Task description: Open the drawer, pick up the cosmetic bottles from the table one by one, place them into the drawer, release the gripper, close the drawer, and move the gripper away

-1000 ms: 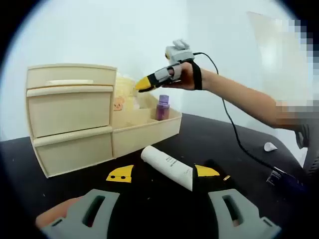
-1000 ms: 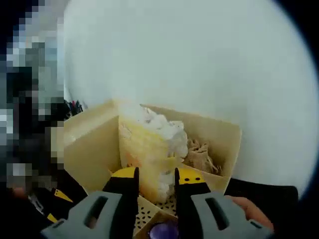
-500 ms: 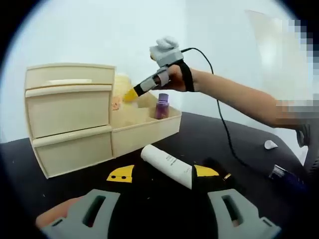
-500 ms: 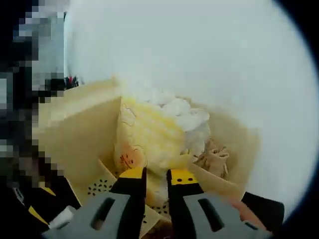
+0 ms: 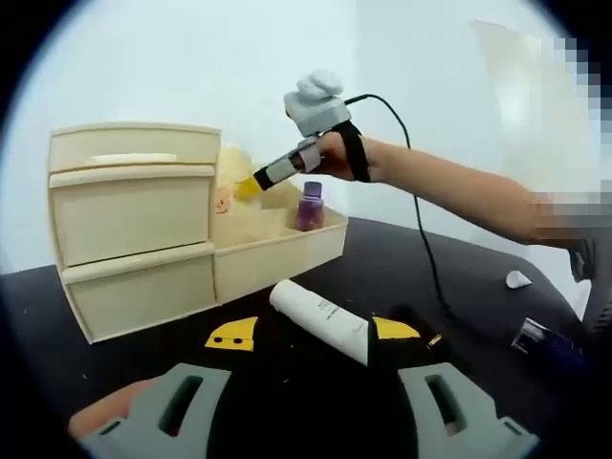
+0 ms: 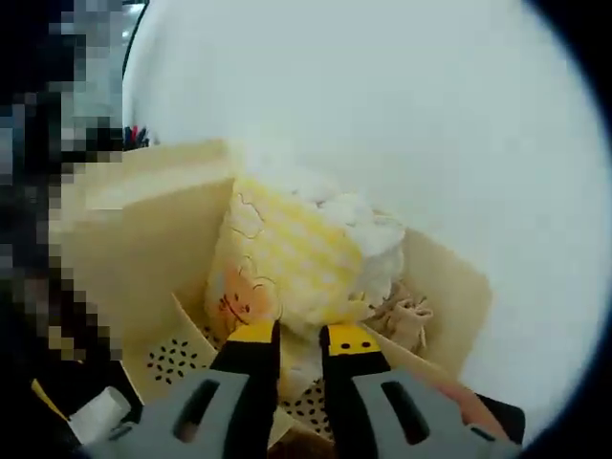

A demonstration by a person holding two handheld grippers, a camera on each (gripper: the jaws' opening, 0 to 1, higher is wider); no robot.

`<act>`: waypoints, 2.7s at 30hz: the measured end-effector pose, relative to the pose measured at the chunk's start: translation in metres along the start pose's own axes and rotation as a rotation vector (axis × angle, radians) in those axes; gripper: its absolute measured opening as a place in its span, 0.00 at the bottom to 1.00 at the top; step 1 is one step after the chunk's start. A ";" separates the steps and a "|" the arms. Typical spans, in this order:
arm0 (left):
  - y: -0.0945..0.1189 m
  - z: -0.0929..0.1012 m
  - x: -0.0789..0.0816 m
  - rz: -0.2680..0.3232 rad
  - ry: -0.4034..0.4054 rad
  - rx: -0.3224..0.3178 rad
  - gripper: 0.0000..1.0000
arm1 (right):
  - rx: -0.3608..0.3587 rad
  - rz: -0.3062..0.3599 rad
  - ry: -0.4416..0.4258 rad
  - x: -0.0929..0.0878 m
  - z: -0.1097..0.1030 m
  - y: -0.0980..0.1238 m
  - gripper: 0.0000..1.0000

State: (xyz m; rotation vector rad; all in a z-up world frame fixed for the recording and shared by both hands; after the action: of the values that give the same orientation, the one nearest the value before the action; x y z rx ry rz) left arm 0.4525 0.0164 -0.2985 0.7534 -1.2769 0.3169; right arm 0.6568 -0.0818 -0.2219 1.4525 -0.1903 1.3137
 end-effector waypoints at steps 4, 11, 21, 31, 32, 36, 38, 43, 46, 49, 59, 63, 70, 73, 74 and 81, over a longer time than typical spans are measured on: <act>0.001 -0.002 0.001 0.009 0.011 0.002 0.37 | -0.015 0.027 -0.012 -0.001 0.002 0.019 0.17; 0.001 -0.005 0.003 0.020 0.025 0.003 0.36 | 0.002 0.086 -0.019 0.013 0.012 0.054 0.18; 0.000 -0.007 0.005 0.029 0.038 0.006 0.36 | 0.045 0.135 0.035 -0.002 -0.016 0.120 0.19; 0.000 -0.006 0.007 0.038 0.041 0.003 0.37 | 0.104 0.182 0.071 -0.014 -0.055 0.158 0.22; 0.000 -0.006 0.007 0.037 0.040 0.001 0.37 | 0.108 0.188 0.070 -0.017 -0.057 0.164 0.22; -0.001 -0.005 0.006 0.033 0.035 0.001 0.37 | 0.126 0.195 0.076 -0.026 -0.065 0.195 0.24; 0.000 -0.006 0.007 0.038 0.043 0.000 0.37 | 0.109 0.207 0.092 -0.026 -0.064 0.216 0.24; 0.001 -0.005 0.007 0.043 0.048 -0.003 0.37 | 0.095 0.245 0.097 -0.020 -0.064 0.274 0.24; 0.001 -0.005 0.007 0.043 0.045 -0.002 0.37 | 0.096 0.263 0.099 -0.026 -0.070 0.306 0.25; 0.001 -0.005 0.007 0.043 0.044 -0.001 0.37 | 0.096 0.271 0.098 -0.040 -0.079 0.327 0.25; 0.001 -0.003 0.004 0.016 0.001 0.023 0.37 | 0.092 0.249 0.063 -0.116 -0.098 0.381 0.28; 0.009 -0.001 0.004 0.021 0.031 0.038 0.37 | 0.048 0.290 0.044 -0.142 -0.100 0.397 0.29; 0.036 0.009 0.005 0.039 0.056 0.088 0.38 | 0.139 0.310 -0.044 -0.184 -0.120 0.385 0.31; 0.045 0.011 0.012 0.032 0.031 0.122 0.38 | 0.166 0.308 -0.063 -0.195 -0.123 0.363 0.32; 0.047 0.012 0.016 0.036 0.025 0.130 0.38 | 0.160 0.314 -0.041 -0.195 -0.122 0.354 0.32; 0.057 0.014 0.052 0.147 0.112 0.150 0.40 | 0.173 0.335 -0.009 -0.170 -0.113 0.300 0.32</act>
State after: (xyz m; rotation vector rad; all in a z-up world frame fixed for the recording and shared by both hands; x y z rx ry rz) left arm 0.4222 0.0385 -0.2292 0.7588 -1.2141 0.5717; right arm 0.3123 -0.1951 -0.2021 1.6212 -0.3449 1.6263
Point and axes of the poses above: the point that each gripper's makers call its tool centre point, and the gripper's own axes: y roughly backward along the fingers, z roughly to its right, x roughly out of its top, the point moved 2 cm from there along y, roughly backward along the fingers, and after that the axes turned 7 degrees about -z, right-handed, at the moved point
